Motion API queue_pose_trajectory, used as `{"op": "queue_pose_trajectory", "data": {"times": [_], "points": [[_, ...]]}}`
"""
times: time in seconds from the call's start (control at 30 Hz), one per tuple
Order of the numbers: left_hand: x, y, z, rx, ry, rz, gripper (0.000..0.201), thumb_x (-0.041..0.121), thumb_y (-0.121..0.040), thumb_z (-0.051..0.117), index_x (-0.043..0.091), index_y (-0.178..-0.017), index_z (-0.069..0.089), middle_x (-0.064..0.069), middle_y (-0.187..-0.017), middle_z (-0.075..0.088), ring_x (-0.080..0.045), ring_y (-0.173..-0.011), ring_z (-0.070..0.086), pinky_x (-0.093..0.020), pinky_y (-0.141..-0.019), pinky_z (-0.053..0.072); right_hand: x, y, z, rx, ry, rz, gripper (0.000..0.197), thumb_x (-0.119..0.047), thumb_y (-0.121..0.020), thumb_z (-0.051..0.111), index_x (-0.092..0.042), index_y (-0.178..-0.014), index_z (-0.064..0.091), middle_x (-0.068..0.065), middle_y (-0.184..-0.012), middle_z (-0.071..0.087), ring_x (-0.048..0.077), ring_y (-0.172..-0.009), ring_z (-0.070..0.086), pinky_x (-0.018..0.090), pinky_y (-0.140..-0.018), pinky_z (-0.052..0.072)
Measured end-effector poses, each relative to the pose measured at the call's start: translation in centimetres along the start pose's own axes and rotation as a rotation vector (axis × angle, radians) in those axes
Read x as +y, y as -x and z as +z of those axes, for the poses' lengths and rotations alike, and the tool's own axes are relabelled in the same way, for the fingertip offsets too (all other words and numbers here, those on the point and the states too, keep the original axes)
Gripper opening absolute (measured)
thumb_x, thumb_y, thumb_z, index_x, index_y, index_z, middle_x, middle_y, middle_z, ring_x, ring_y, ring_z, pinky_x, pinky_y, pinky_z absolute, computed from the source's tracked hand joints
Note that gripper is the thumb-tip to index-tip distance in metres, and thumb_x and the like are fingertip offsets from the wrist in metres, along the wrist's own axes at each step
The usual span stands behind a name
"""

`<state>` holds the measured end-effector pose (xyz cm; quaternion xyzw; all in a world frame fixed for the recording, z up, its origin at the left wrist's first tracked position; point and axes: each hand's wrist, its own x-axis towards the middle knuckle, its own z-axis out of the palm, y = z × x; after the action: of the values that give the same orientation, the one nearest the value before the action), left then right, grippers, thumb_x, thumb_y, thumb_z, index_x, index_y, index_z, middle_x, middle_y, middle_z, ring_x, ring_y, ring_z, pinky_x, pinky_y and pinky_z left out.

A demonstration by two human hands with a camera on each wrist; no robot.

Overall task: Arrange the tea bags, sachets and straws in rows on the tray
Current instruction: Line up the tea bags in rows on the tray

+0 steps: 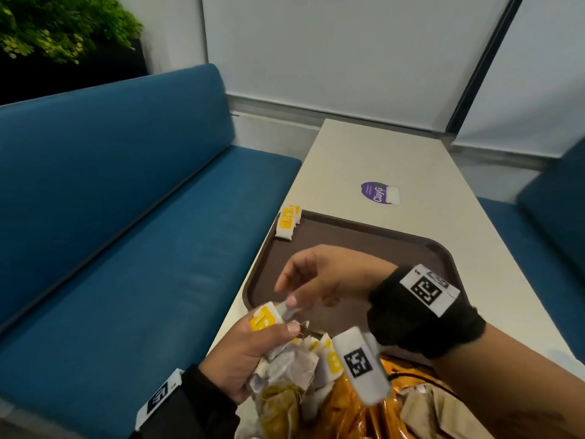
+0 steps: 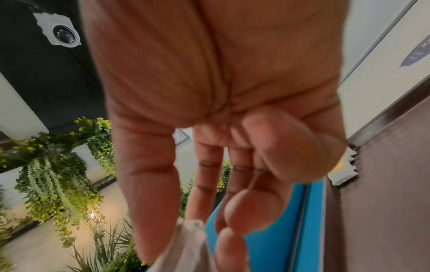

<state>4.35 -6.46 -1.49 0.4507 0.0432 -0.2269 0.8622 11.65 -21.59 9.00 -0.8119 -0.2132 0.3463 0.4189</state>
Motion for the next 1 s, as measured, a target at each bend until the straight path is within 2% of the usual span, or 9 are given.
{"op": "queue_pose_trajectory", "data": {"times": [0.1,0.27,0.33,0.43,0.5,0.67,0.8,0.87,1.0], "points": [[-0.5,0.3,0.7,-0.030,-0.010,-0.023,0.057,0.027,-0.054,0.086,0.007,-0.104,0.069,-0.022,-0.102,0.051,-0.023,-0.091,0.049,-0.026,-0.076,0.032,1.0,1.8,0.6,0.010,0.020,-0.043,0.037,0.006,-0.077,0.071,-0.026,-0.093,0.063,-0.006,-0.080,0.059,-0.001,-0.060,0.055,0.011,-0.049,0.041],[-0.9,0.6,1.8,-0.054,0.000,-0.048,0.071,0.018,-0.048,0.084,0.002,-0.114,0.061,-0.020,-0.097,0.066,-0.024,-0.076,0.059,-0.031,-0.069,0.049,2.9,3.5,2.0,0.173,-0.102,-0.131,0.021,0.007,-0.076,0.071,-0.009,-0.087,0.066,0.008,-0.080,0.066,0.016,-0.072,0.061,0.033,-0.075,0.052],[-0.9,0.6,2.1,-0.053,0.006,-0.036,0.068,0.019,-0.049,0.082,0.008,-0.113,0.064,-0.019,-0.095,0.064,-0.026,-0.079,0.061,-0.031,-0.072,0.050,3.2,4.1,2.4,0.214,-0.173,-0.152,0.016,0.010,-0.078,0.067,-0.003,-0.087,0.064,0.016,-0.082,0.065,0.018,-0.071,0.062,0.028,-0.070,0.053],[-0.8,0.7,2.1,-0.077,-0.006,0.004,0.061,0.033,-0.059,0.082,0.018,-0.116,0.066,-0.015,-0.107,0.054,-0.019,-0.084,0.051,-0.027,-0.076,0.040,3.4,4.9,2.5,0.317,-0.239,-0.179,0.014,0.011,-0.080,0.065,0.002,-0.089,0.061,0.011,-0.075,0.063,-0.001,-0.051,0.058,0.008,-0.048,0.043],[-0.7,0.7,1.9,-0.084,0.027,0.025,0.066,0.033,-0.058,0.083,0.011,-0.118,0.064,-0.016,-0.115,0.058,-0.022,-0.087,0.058,-0.029,-0.075,0.049,3.8,5.1,2.4,0.383,-0.260,-0.203,0.014,0.011,-0.079,0.065,0.001,-0.087,0.061,0.007,-0.072,0.062,-0.003,-0.045,0.054,0.007,-0.044,0.039],[-0.6,0.7,1.7,-0.042,0.109,0.014,0.095,0.027,-0.036,0.094,-0.004,-0.118,0.059,-0.020,-0.095,0.062,-0.024,-0.077,0.065,-0.030,-0.062,0.056,4.9,4.9,2.8,0.461,-0.288,-0.253,0.018,0.009,-0.078,0.067,-0.007,-0.082,0.063,0.014,-0.078,0.068,0.011,-0.062,0.063,0.014,-0.047,0.045],[-0.6,0.8,1.7,-0.022,0.155,0.001,0.083,0.021,-0.048,0.091,-0.006,-0.119,0.058,-0.018,-0.092,0.065,-0.023,-0.074,0.068,-0.030,-0.061,0.057,5.2,4.8,3.1,0.497,-0.354,-0.277,0.015,0.008,-0.080,0.065,-0.007,-0.085,0.064,0.015,-0.084,0.069,0.032,-0.073,0.061,0.022,-0.049,0.052],[-0.8,0.7,1.3,0.016,0.188,0.005,0.064,0.017,-0.066,0.079,-0.006,-0.121,0.056,-0.015,-0.085,0.067,-0.021,-0.068,0.068,-0.028,-0.059,0.057,5.3,4.7,3.3,0.542,-0.352,-0.306,0.014,0.008,-0.080,0.065,-0.005,-0.085,0.064,0.011,-0.082,0.069,0.028,-0.070,0.061,0.024,-0.052,0.054],[-1.1,0.5,0.8,0.050,0.187,0.013,0.063,0.019,-0.069,0.073,-0.009,-0.121,0.054,-0.017,-0.085,0.066,-0.022,-0.066,0.068,-0.027,-0.058,0.057,5.6,4.5,3.7,0.646,-0.260,-0.351,0.028,0.017,-0.077,0.062,-0.011,-0.080,0.067,0.005,-0.084,0.069,0.014,-0.076,0.065,0.024,-0.067,0.057]]}}
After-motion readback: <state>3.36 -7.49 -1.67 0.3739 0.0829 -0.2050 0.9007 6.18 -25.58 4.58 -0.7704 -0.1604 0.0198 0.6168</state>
